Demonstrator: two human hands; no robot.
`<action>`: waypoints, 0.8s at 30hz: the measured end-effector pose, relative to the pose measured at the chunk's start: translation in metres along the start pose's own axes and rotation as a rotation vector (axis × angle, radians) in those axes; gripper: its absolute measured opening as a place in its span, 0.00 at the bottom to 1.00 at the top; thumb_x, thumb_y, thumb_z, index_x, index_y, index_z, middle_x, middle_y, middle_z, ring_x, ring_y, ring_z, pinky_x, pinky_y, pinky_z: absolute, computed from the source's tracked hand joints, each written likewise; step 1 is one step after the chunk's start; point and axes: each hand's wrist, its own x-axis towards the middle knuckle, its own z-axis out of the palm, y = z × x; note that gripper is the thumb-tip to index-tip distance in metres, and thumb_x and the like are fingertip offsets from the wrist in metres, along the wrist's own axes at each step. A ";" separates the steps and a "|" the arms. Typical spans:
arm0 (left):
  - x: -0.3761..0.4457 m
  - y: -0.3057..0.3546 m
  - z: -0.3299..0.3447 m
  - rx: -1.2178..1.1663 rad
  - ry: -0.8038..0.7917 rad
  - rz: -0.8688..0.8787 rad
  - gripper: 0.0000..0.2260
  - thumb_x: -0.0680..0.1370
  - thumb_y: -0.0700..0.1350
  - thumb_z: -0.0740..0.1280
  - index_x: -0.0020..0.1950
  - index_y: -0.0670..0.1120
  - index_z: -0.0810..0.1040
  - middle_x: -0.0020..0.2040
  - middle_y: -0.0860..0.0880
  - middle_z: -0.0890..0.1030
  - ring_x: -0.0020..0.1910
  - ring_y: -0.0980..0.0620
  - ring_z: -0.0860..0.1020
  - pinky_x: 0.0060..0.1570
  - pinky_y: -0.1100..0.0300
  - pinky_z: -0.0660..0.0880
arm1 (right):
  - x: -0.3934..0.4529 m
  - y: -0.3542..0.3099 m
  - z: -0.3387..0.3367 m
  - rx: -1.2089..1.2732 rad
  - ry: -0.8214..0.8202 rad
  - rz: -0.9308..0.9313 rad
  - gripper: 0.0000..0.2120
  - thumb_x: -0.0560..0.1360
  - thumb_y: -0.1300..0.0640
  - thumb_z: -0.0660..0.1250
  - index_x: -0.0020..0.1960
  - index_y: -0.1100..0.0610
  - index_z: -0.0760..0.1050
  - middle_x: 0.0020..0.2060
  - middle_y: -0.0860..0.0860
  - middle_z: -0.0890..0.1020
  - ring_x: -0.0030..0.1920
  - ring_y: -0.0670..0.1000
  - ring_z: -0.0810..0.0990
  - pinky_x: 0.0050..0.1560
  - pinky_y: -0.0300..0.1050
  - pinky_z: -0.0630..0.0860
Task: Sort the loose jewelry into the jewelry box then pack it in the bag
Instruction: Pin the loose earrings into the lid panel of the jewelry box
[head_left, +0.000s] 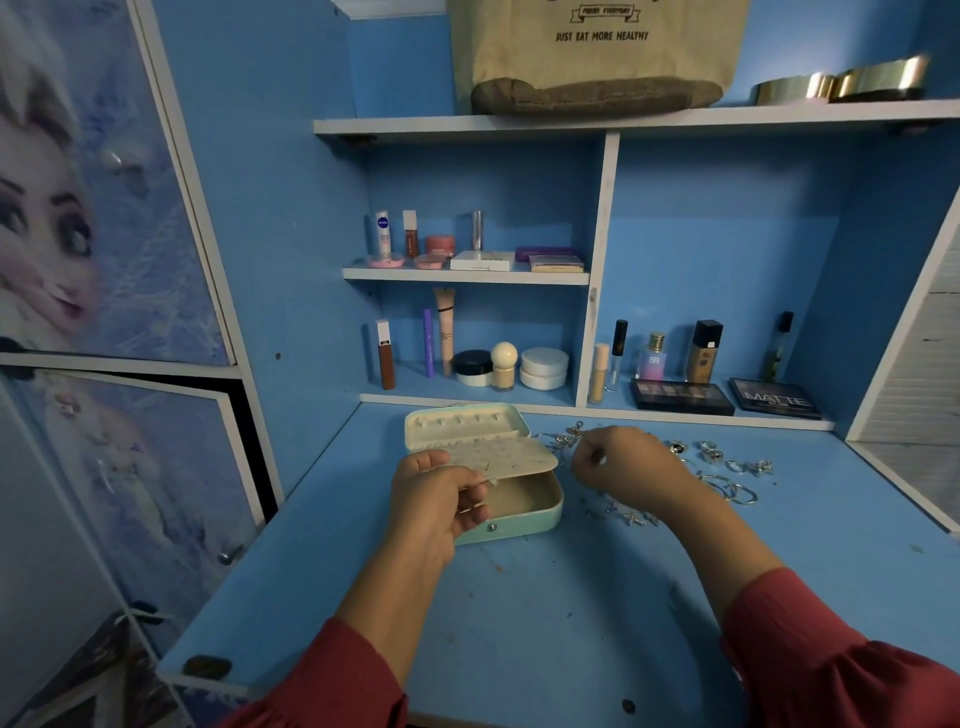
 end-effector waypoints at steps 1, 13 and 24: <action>0.000 0.000 0.000 -0.003 0.002 0.001 0.18 0.73 0.28 0.67 0.57 0.44 0.70 0.40 0.41 0.79 0.27 0.55 0.75 0.27 0.59 0.76 | -0.001 -0.005 -0.002 0.080 0.040 -0.006 0.04 0.73 0.54 0.65 0.42 0.51 0.78 0.38 0.45 0.80 0.38 0.48 0.78 0.40 0.44 0.76; -0.002 0.000 -0.001 0.026 0.005 0.011 0.19 0.73 0.29 0.67 0.60 0.44 0.70 0.40 0.42 0.78 0.30 0.54 0.76 0.30 0.58 0.79 | -0.005 -0.065 -0.004 -0.032 -0.003 -0.199 0.04 0.72 0.56 0.68 0.45 0.55 0.77 0.46 0.50 0.79 0.46 0.51 0.76 0.44 0.44 0.78; -0.002 0.000 0.000 0.007 -0.010 0.023 0.19 0.73 0.28 0.65 0.60 0.42 0.69 0.36 0.43 0.77 0.26 0.54 0.75 0.25 0.61 0.76 | 0.002 -0.075 -0.019 -0.074 -0.132 -0.159 0.08 0.74 0.54 0.66 0.50 0.53 0.81 0.47 0.51 0.81 0.47 0.50 0.79 0.46 0.42 0.77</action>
